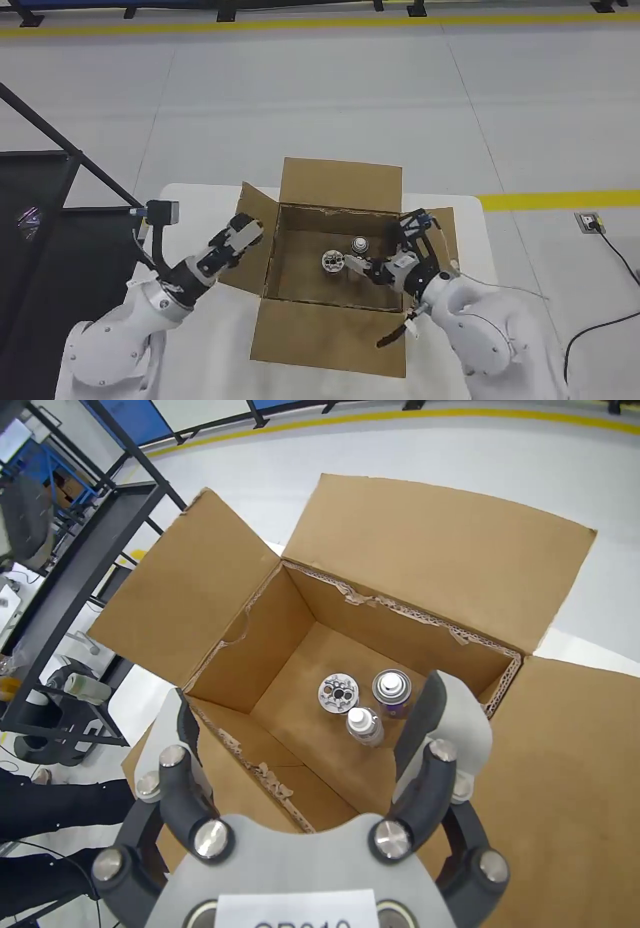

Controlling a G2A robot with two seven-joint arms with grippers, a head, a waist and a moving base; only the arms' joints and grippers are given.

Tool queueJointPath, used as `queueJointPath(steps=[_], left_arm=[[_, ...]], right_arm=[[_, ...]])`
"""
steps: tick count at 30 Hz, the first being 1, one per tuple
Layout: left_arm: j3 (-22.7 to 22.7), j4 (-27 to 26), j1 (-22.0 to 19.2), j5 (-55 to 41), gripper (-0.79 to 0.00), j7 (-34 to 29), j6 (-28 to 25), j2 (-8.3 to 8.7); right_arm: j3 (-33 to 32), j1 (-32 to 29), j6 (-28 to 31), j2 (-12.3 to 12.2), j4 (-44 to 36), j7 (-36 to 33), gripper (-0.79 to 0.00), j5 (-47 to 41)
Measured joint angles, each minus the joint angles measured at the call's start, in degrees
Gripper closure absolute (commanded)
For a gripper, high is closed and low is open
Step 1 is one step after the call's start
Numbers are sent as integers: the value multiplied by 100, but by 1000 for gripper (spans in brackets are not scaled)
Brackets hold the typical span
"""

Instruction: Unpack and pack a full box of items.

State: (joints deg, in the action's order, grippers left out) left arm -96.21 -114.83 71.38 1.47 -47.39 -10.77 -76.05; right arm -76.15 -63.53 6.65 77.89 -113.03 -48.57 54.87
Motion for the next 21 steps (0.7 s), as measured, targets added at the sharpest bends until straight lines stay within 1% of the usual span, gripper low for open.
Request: queueJointPath(steps=[3,10,11,13,15,16,19,21], left_arm=[[-208,25,295,309,-785,-124,-178,49],[-203,20,294,299,-785,-112,-174,49],[-203,20,294,299,-785,-112,-174,49],[-180,26,310,281,-785,-90,-154,49],[-105,86,347,171,-785,23,-45,51],[-75,129,357,109,-785,74,4,53],[-3,280,397,33,-785,126,36,70],[45,350,450,10,-785,135,-5,83]], right_arm=[[-5,-18,21,-1,-19,12,-785,1],[8,-16,30,-2,-11,1,-785,14],[72,1,71,-5,16,-52,-785,79],[441,170,16,0,190,-349,-785,600],[908,472,-265,38,517,-826,-785,1282],[1056,627,-342,59,697,-1012,-785,1465],[1386,1124,-719,134,1419,-1487,-785,1777],[1512,1452,-861,190,1966,-1695,-785,1672]])
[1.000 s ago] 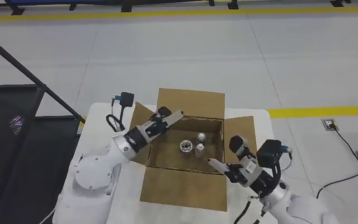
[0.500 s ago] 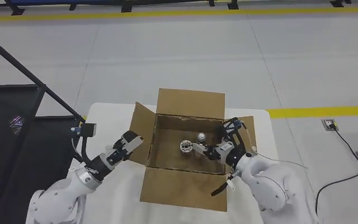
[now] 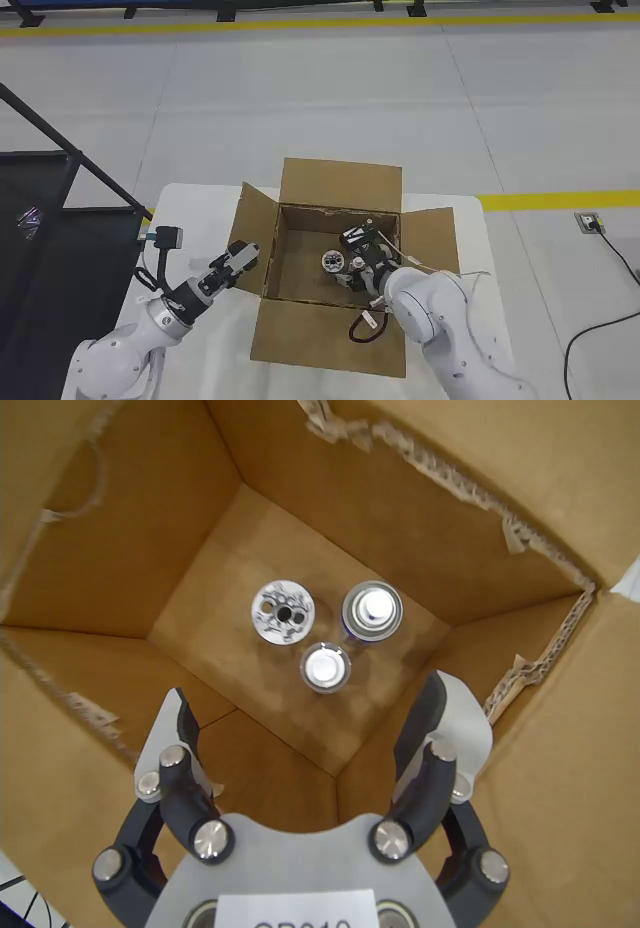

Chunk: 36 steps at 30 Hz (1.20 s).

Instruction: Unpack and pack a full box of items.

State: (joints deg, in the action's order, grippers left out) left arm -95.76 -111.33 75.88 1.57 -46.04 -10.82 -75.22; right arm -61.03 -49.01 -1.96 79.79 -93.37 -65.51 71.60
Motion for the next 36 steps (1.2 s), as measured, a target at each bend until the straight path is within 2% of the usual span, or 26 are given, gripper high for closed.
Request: queueJointPath(steps=[5,6,7,8,9,11,13,20,26,31,36], left_arm=[[57,44,103,-12,-785,62,-49,28],[59,44,107,-12,-785,65,-50,29],[59,44,107,-12,-785,65,-50,29],[58,44,106,-12,-785,65,-49,29],[58,44,105,-12,-785,64,-49,29],[58,44,105,-12,-785,63,-49,29],[58,44,105,-12,-785,63,-49,29],[58,44,105,-12,-785,63,-49,29],[58,44,105,-12,-785,63,-49,29],[58,44,105,-12,-785,63,-49,29],[58,44,105,-12,-785,63,-49,29]], right_arm=[[186,492,-18,95,938,-63,-785,-269],[209,533,-13,109,1046,-18,-690,-306],[220,553,-21,116,1109,15,-533,-320],[231,566,-29,122,1161,40,-468,-328],[241,580,-42,130,1217,64,-320,-337],[253,593,-61,139,1283,92,-191,-344],[269,598,-70,147,1331,117,-9,-344],[198,507,116,145,1212,234,0,-526],[-209,181,388,39,559,297,0,-629],[-829,-520,348,-120,-972,239,0,-324],[-1698,-1586,-237,-241,-2886,560,0,255]])
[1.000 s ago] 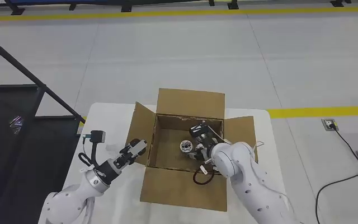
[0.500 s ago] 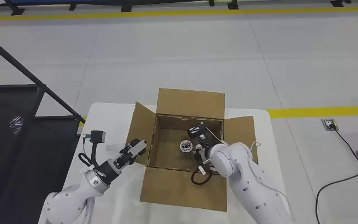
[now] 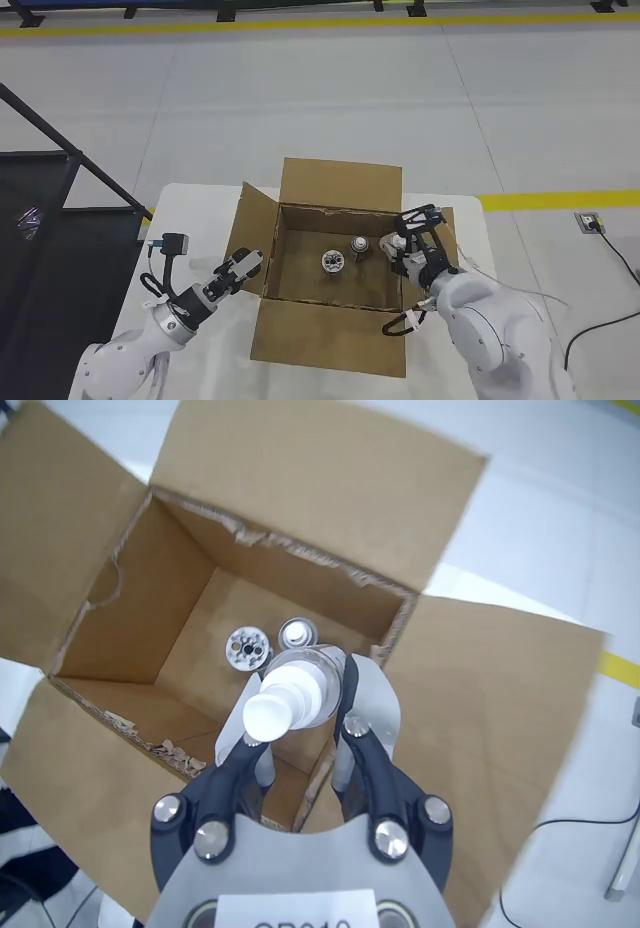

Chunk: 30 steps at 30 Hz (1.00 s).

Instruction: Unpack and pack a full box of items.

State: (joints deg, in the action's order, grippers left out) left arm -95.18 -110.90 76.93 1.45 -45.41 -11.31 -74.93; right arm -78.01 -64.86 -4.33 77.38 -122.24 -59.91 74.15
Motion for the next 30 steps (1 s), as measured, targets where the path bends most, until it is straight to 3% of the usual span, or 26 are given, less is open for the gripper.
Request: queueJointPath(steps=[3,7,18,30], left_arm=[[0,0,0,0,-785,0,0,0],[0,0,0,0,-785,0,0,0],[0,0,0,0,-785,0,0,0],[0,0,0,0,-785,0,0,0]], right_arm=[[-406,-569,-390,-22,-733,315,0,187],[-667,-1011,-541,-35,-999,412,0,175],[-743,-658,-1210,-17,153,-90,0,375],[-1397,-582,-1620,-21,1043,547,0,-150]])
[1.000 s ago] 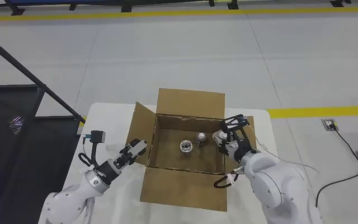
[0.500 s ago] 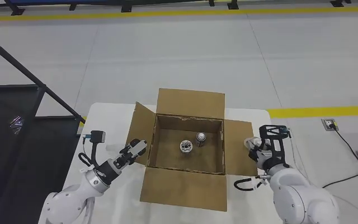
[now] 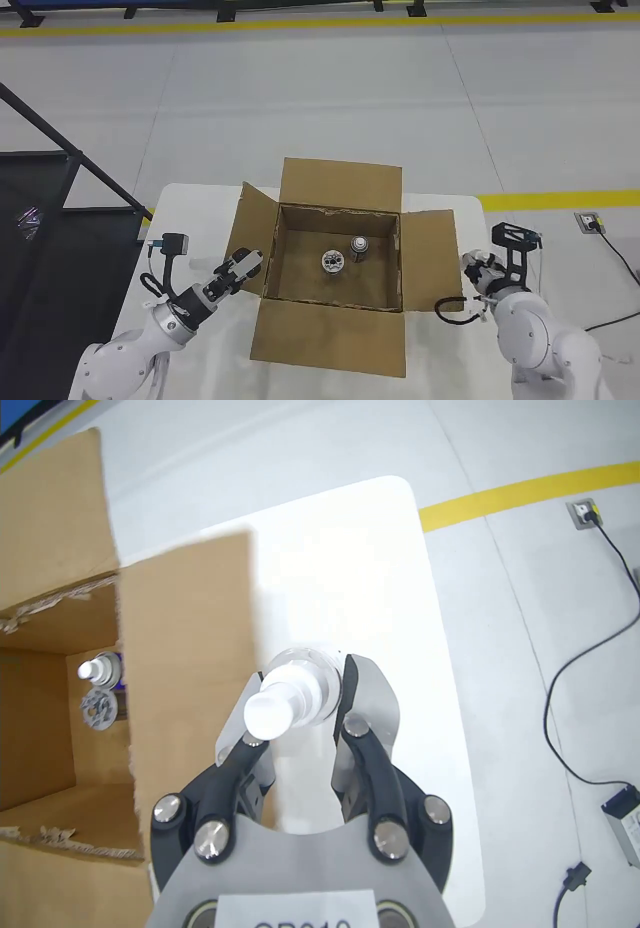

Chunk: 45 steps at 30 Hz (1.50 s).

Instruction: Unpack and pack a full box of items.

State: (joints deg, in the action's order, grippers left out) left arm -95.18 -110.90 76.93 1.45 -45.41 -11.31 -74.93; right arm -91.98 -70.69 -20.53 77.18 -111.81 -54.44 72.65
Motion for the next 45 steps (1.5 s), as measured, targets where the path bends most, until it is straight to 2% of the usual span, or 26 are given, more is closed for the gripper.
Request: queueJointPath(steps=[5,15,18,20,21,22,23,24,32,35,39,42,45], left_arm=[[0,0,0,0,-785,0,0,0],[0,0,0,0,-785,0,0,0],[0,0,0,0,-785,0,0,0],[0,0,0,0,-785,0,0,0],[0,0,0,0,-785,0,0,0],[0,0,0,0,-785,0,0,0],[0,0,0,0,-785,0,0,0],[0,0,0,0,-785,0,0,0],[0,0,0,0,-785,0,0,0],[0,0,0,0,-785,0,0,0],[0,0,0,0,-785,0,0,0],[0,0,0,0,-785,0,0,0],[0,0,0,0,-785,0,0,0]], right_arm=[[-40,335,-116,-12,782,183,0,237],[-42,871,469,-46,2152,424,0,-19],[-28,944,570,-55,2327,377,-126,-79],[-11,963,613,-59,2395,385,-256,-101],[-3,969,632,-61,2433,398,-354,-117],[2,972,641,-62,2460,406,-489,-129],[9,973,648,-63,2486,412,-671,-139],[16,976,656,-65,2512,419,-785,-149],[-73,856,441,-83,2195,665,-785,-125],[-149,706,72,-83,1693,827,-785,26],[-158,424,-357,-66,595,1055,-785,167],[-28,316,-83,-59,-93,1183,-785,-36],[350,428,151,-50,-423,1169,-785,187]])
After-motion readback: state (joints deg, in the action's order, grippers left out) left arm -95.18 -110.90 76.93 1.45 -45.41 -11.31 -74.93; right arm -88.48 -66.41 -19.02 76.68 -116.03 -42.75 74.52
